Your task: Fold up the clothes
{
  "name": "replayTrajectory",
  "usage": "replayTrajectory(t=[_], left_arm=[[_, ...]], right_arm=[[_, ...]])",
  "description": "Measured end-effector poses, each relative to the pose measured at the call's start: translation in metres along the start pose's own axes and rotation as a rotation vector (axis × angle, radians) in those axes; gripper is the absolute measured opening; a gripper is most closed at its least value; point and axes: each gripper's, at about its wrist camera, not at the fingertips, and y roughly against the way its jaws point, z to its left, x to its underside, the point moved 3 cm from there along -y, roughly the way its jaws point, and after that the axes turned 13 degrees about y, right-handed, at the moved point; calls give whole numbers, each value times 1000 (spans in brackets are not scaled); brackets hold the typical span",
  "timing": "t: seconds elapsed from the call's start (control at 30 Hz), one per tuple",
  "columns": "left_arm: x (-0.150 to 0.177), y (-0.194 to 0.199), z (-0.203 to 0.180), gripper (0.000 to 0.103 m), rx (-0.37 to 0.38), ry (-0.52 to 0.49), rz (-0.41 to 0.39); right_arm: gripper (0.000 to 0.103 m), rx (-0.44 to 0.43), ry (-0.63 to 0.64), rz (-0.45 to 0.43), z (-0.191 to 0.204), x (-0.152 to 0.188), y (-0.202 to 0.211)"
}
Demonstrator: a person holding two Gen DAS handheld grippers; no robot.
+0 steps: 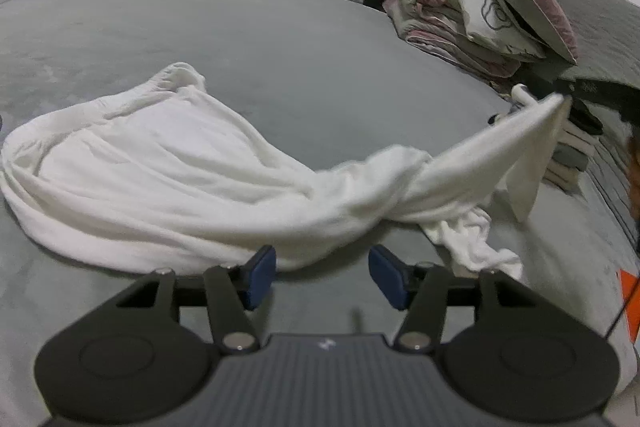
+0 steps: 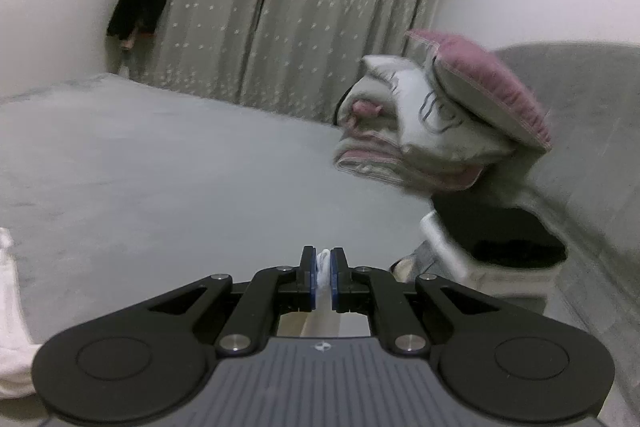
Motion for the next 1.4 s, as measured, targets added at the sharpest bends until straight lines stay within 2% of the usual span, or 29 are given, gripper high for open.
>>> replayTrajectory(t=[0.17, 0.3, 0.6, 0.7, 0.77, 0.83, 0.93, 1.1, 1.27, 1.4], left_arm=[[-15, -9, -5, 60, 5, -13, -20], [-29, -27, -27, 67, 45, -36, -5], [-37, -75, -80, 68, 62, -130, 56], [-38, -88, -85, 64, 55, -116, 80], [-38, -95, -85, 55, 55, -99, 99], [-35, -99, -84, 27, 57, -95, 128], [-29, -94, -84, 17, 49, -107, 120], [-26, -59, -78, 15, 97, -92, 35], [-21, -14, -67, 15, 213, -84, -23], [-12, 20, -54, 15, 310, -100, -34]], right_arm=[[7, -107, -18, 29, 6, 29, 29], [7, -174, -32, 66, 15, 57, 53], [7, -258, -74, 174, 24, 118, 93], [7, -286, -95, 229, 24, 137, 98], [7, -310, -112, 270, 25, 151, 99], [7, -333, -130, 306, 27, 163, 100], [7, -347, -140, 329, 30, 171, 102], [7, -364, -123, 333, 33, 165, 103], [8, -367, -122, 324, 35, 160, 101], [8, -352, -136, 317, 32, 156, 96]])
